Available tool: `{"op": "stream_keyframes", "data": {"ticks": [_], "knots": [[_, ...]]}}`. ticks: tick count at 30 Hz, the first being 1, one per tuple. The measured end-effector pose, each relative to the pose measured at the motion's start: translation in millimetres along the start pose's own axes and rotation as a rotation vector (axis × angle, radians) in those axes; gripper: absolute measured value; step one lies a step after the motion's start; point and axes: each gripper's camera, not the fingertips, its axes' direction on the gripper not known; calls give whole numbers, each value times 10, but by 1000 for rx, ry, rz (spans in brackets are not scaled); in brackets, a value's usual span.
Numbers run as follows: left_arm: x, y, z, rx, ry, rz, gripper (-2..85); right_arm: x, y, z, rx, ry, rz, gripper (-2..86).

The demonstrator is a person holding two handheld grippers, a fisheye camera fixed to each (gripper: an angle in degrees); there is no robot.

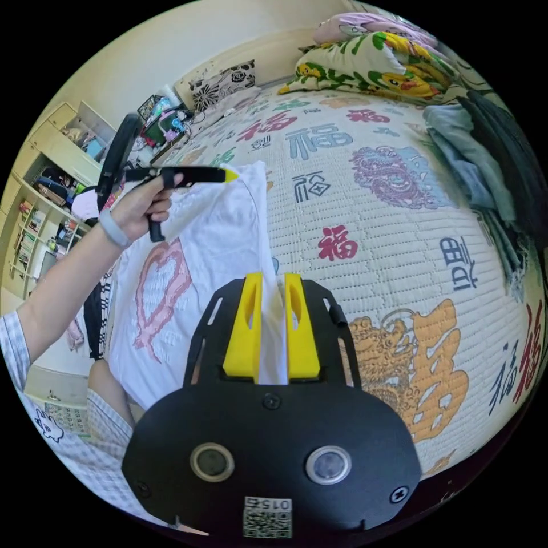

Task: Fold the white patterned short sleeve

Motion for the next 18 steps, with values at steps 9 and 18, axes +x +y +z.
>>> {"op": "stream_keyframes", "data": {"ticks": [9, 18], "knots": [[-329, 87, -322, 47, 84, -132, 33, 29, 41, 502, 21, -16, 16, -7], [-698, 1713, -2060, 252, 39, -189, 83, -391, 104, 816, -3, 140, 17, 1]]}}
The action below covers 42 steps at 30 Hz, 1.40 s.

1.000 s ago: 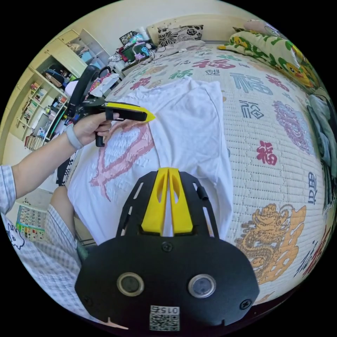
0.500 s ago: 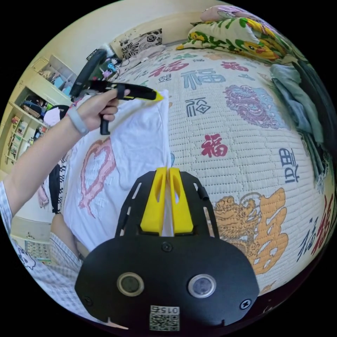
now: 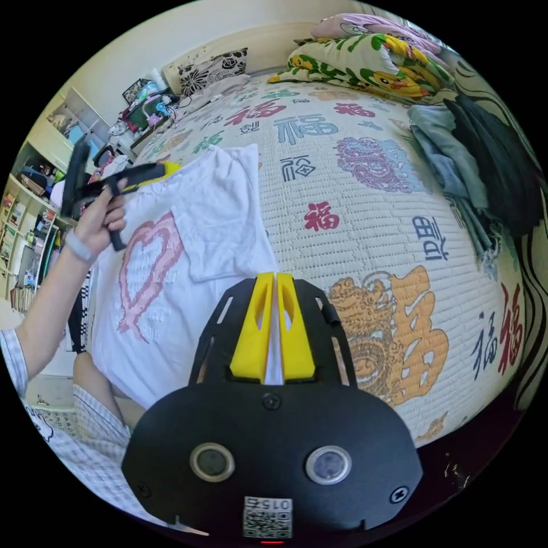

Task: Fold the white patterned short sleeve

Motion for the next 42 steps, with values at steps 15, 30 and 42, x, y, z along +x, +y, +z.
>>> {"op": "stream_keyframes", "data": {"ticks": [15, 30, 42], "knots": [[-2185, 2740, -2956, 280, -243, -709, 103, -3788, -1204, 1159, -119, -284, -592, 50], [-2764, 2865, -3338, 422, -135, -878, 72, -6202, -2066, 3507, -350, 29, -711, 87], [-2117, 2555, -3818, 523, -132, -617, -4, -5277, -2488, 2746, -100, -190, -564, -5]]}}
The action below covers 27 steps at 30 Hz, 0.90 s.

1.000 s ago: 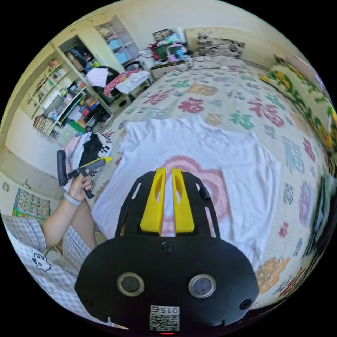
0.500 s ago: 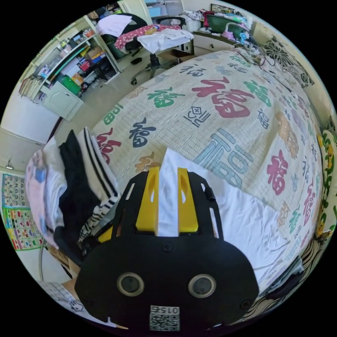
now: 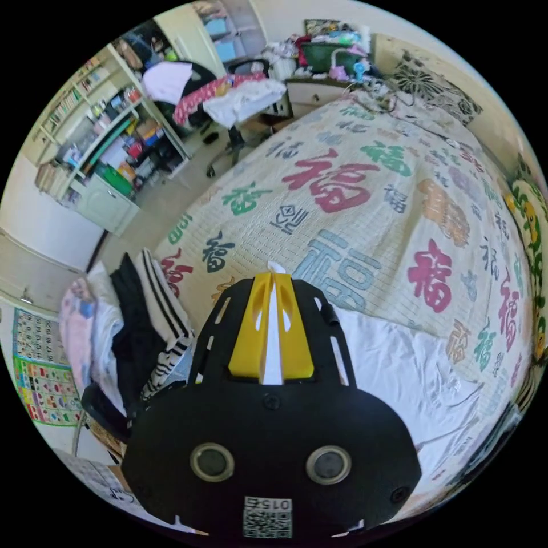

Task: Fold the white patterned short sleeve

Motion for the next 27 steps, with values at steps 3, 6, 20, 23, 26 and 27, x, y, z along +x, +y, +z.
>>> {"op": "stream_keyframes", "data": {"ticks": [3, 6, 20, 23, 26, 27], "knots": [[529, 85, -21, -15, 33, 157, -3, 551, 463, -459, 82, -28, 87, -4], [1056, 303, 186, -99, 11, 321, 2, 1072, 963, -621, 78, -6, 201, -1], [1671, 619, 829, -267, -36, 376, 67, 1657, 1305, -633, -27, 21, 217, 53], [1716, 625, 1201, -384, -25, 405, 72, 1545, 1169, -413, -99, -39, 172, 51], [1798, 738, 1463, -481, -64, 458, 72, 1554, 1160, -281, -166, 85, 149, 22], [1832, 793, 1542, -513, -82, 484, 70, 1573, 1181, -330, -151, 104, 130, 10]]}}
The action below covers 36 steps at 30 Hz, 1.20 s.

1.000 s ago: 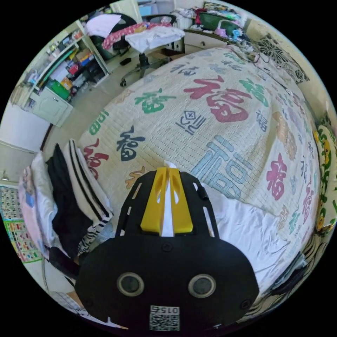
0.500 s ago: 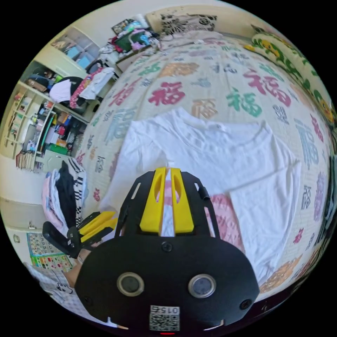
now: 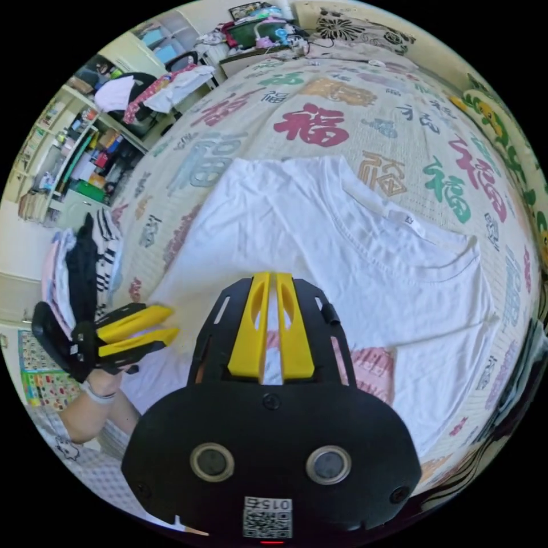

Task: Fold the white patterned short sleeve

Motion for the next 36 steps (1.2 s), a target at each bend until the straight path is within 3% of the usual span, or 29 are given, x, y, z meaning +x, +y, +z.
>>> {"op": "stream_keyframes", "data": {"ticks": [4, 11, 14, 17, 21, 25, 29, 36], "knots": [[176, -100, 36, -45, -21, 68, 72, 293, 99, -299, 48, 1, 57, 12], [346, -1180, -52, 107, -62, 210, 98, 1305, 272, -1108, 115, 152, 104, 58], [527, -1823, 294, 59, -149, 309, 112, 1619, 198, -1213, 52, 212, 96, 79], [675, -2302, 797, -62, -127, 379, 114, 1859, 68, -1209, -17, 181, 120, 98], [684, -2633, 1345, -177, -126, 318, 112, 2055, -19, -1174, -98, 115, 142, 113], [797, -2645, 1635, -269, -76, 342, 98, 2051, 81, -1330, -95, 83, 92, 77], [998, -2643, 1695, -371, -31, 431, 20, 2003, 232, -1537, -162, 12, 8, 5], [1389, -2911, 1306, -259, -160, 476, 4, 1889, 272, -2317, -43, 164, 55, -8]]}}
